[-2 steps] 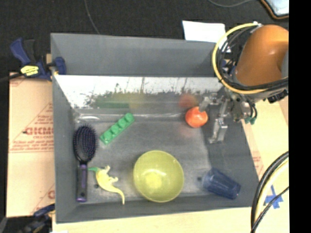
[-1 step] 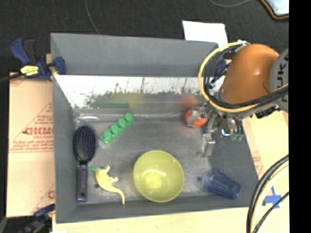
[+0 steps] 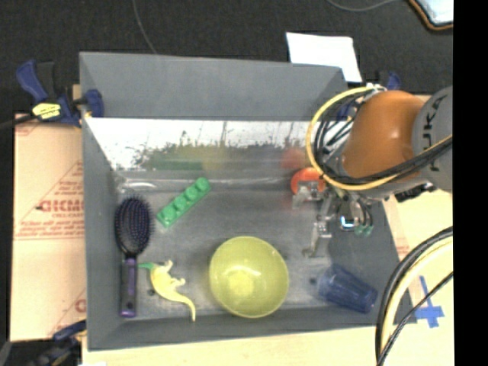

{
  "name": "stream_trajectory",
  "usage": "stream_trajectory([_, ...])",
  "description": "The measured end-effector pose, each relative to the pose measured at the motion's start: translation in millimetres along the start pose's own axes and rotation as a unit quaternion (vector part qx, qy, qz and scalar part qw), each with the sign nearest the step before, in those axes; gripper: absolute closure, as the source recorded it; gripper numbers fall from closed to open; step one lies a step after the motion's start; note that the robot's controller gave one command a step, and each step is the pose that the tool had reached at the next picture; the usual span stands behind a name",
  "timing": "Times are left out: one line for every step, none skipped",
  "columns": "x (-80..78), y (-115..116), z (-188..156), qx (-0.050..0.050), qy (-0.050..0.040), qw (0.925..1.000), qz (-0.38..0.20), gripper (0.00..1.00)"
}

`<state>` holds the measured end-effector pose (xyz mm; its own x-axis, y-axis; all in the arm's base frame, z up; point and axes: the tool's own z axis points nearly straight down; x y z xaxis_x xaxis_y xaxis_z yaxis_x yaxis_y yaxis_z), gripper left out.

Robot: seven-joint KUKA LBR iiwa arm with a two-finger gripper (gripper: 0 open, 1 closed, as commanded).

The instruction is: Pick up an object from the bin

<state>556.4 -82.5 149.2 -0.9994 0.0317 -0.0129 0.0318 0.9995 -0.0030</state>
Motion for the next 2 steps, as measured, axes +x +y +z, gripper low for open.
stream_trajectory([38.2,88,9,-0.001,-0.0015,0.9986,0.052,0.0])
stream_trajectory([84.3,26,39,0.002,-0.0033,0.9978,0.067,0.0])
